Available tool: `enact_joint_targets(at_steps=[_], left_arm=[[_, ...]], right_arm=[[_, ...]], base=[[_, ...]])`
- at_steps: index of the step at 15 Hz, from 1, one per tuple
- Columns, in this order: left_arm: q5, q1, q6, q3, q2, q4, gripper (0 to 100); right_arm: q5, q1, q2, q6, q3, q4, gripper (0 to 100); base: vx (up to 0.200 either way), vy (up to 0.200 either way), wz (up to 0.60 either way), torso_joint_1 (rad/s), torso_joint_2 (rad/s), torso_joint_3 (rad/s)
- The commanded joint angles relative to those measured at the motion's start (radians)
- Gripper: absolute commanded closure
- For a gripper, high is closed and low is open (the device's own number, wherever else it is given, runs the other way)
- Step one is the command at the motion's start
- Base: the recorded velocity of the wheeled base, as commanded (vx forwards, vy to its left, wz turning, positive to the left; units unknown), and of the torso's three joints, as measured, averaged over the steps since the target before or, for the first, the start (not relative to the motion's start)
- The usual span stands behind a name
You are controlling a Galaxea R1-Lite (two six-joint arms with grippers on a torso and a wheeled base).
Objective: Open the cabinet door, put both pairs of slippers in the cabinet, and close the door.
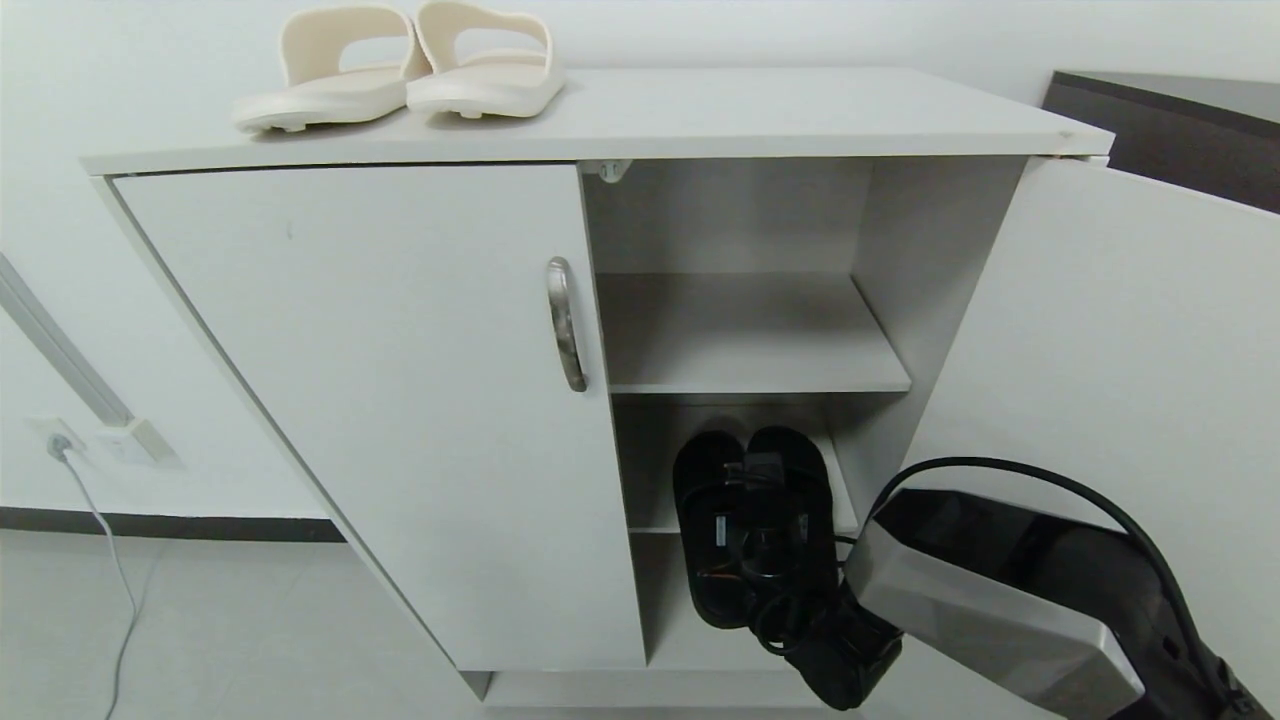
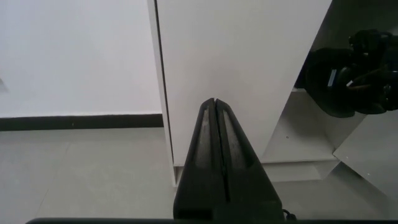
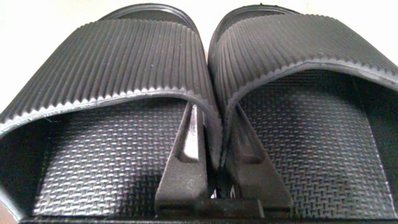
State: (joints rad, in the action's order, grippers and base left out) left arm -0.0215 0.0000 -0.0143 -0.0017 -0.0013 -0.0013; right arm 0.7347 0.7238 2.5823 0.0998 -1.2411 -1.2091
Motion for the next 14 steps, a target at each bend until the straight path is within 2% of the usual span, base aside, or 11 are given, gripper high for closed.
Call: enact_joint_targets(at_steps=[1, 8, 14], left_arm=[[0.0, 0.0, -0.001, 0.0, 0.001, 0.0, 100], [0.005, 0.0, -0.001, 0.0, 0.001, 0.0, 100], [0.006, 0.0, -0.001, 0.0, 0.001, 0.0, 100]], right_arm=[[-0.003, -0.023, 0.002, 0.006, -0.075, 0.06, 100], [-0.015, -0.052, 0.099, 0.023, -0.396, 0.306, 100], [-0.015, -0.084, 0.144, 0.026, -0.495, 0.388, 100]], base=[[0.0, 0.0, 0.0, 0.0, 0.0, 0.0], [0.0, 0.0, 0.0, 0.0, 0.0, 0.0], [0.0, 0.0, 0.0, 0.0, 0.0, 0.0]])
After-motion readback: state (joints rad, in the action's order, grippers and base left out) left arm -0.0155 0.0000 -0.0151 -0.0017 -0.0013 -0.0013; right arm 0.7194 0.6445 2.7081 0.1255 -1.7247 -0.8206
